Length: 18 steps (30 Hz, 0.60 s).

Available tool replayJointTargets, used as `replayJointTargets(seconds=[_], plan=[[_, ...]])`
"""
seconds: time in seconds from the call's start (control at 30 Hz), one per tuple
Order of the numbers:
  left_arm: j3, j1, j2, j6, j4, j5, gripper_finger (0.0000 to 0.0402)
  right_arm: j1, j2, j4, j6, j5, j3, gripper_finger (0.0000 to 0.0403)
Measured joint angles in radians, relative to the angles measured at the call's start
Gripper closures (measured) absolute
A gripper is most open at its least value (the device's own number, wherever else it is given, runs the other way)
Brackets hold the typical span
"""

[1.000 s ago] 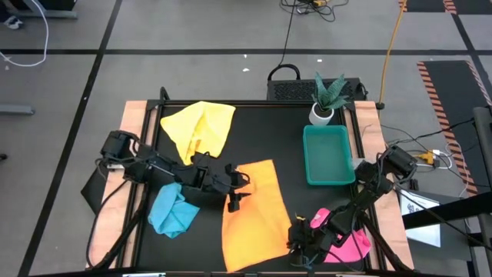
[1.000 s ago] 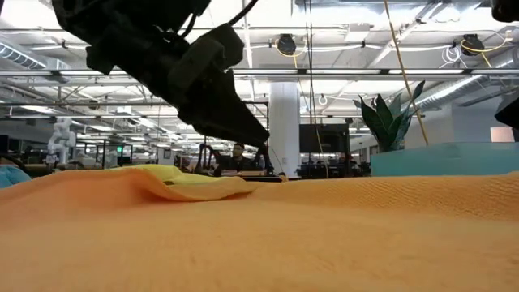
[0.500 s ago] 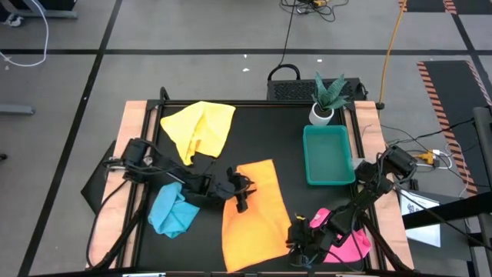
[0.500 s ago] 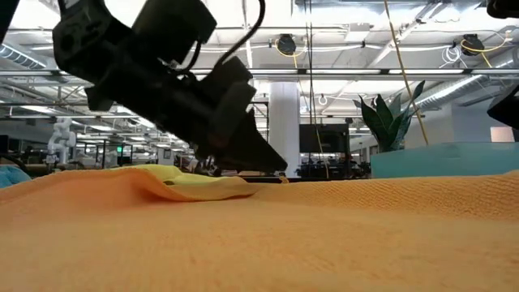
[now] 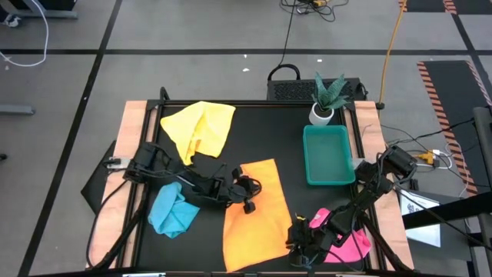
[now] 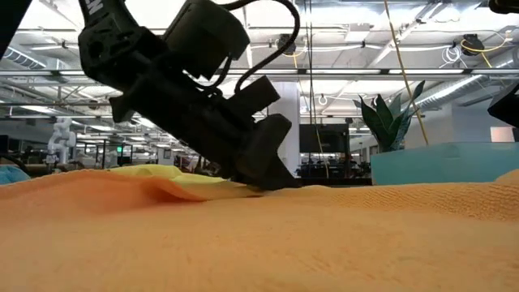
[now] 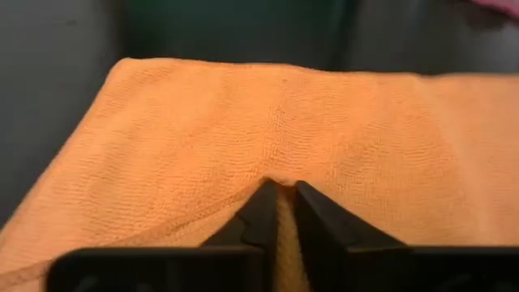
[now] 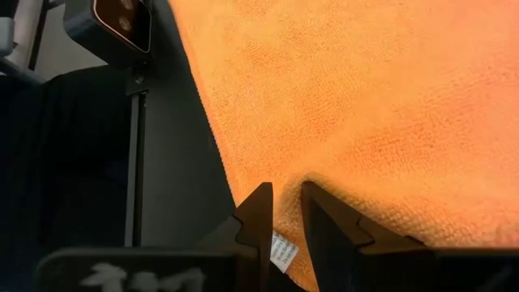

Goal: Fold microfiber towels
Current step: Fold the orange microfiber cloth

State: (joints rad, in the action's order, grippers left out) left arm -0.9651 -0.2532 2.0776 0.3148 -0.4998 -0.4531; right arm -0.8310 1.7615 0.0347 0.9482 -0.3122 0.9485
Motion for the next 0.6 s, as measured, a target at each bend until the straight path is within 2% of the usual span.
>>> replayJointTargets(seconds=[0.07,0.2,0.37,0.47,0.6], plan=[[-0.008,-0.006,-0.018,-0.009,0.027,-0.001,0.0393,-0.002,0.000,-0.001,0.000,0.000,0.000,0.0342],[-0.008,-0.018,-0.082,-0.027,0.101,-0.017,0.0389,-0.002,0.000,0.001,0.001,0.000,0.000,0.0342],[-0.009,-0.033,-0.208,-0.055,0.279,-0.050,0.0397,-0.002,0.000,0.000,0.001,0.000,0.000,0.0342],[-0.009,-0.034,-0.266,-0.052,0.358,-0.048,0.0387,-0.002,0.000,0.000,0.001,0.000,0.000,0.0342],[-0.009,-0.034,-0.289,-0.056,0.417,-0.048,0.0385,-0.002,0.000,0.011,0.020,0.001,0.000,0.0342]])
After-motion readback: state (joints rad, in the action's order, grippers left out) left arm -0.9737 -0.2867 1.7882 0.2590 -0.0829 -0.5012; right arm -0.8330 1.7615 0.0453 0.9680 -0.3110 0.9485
